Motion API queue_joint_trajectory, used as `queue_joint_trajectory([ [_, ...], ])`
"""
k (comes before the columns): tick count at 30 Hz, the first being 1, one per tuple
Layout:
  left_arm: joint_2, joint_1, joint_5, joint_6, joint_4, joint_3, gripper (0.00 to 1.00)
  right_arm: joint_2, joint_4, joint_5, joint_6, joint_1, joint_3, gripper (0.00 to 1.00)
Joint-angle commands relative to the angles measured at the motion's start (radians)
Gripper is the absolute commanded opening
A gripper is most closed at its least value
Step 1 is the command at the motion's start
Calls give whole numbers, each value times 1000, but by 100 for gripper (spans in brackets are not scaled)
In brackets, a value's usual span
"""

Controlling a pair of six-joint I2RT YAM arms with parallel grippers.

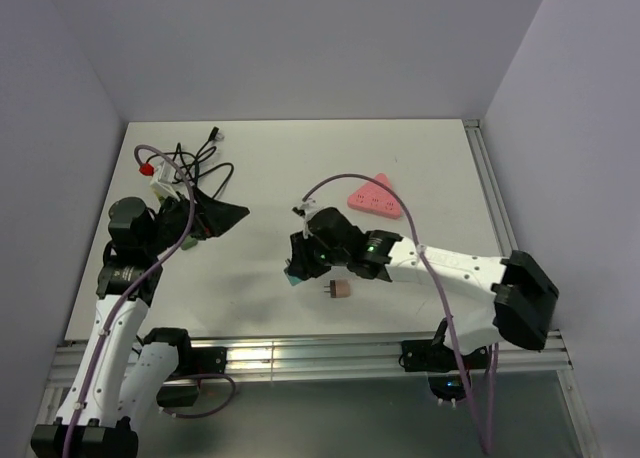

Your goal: Insert the plug

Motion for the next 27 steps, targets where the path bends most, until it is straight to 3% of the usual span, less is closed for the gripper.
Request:
queue_joint_trajectory([
  [1, -11, -30, -48, 31, 90, 44, 99, -140, 123, 4, 114, -32, -9, 0],
  [4, -5, -59, -78, 32, 120, 54, 99, -214, 195, -19, 204, -72, -35, 0],
  [10, 46, -221, -184, 17, 190, 85, 98, -323, 388, -68, 410, -170, -112, 0],
  [18, 78, -410, -374, 143, 184, 162, 97, -388, 515, -33, 625, -250, -153, 0],
  [27, 190, -441, -204, -44, 276, 161, 83, -455, 705, 36, 666, -253, -250, 0],
])
